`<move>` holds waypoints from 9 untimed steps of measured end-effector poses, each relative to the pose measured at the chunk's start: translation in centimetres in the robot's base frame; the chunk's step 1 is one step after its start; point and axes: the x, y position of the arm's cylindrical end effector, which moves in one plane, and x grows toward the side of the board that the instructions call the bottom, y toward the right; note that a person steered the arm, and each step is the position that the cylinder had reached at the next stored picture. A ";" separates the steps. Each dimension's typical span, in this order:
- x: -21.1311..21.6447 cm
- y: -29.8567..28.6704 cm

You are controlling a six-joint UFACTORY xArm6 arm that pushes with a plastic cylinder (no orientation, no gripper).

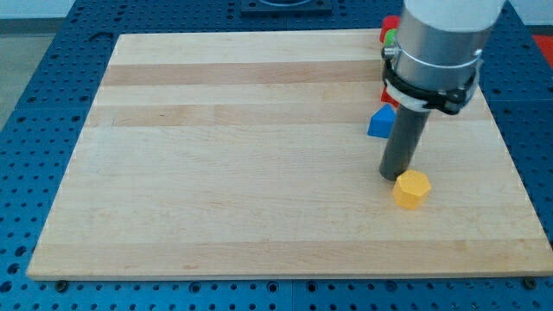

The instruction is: Move the blue triangle a bit right and down

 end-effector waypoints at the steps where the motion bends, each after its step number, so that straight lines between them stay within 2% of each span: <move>1: 2.6 1.9; 2: 2.6 3.0; 3: 0.0 2.0; 4: -2.7 -5.2; 5: -7.8 -9.4; 6: -12.5 -8.2; 7: -12.8 -3.9; 9: -7.9 5.4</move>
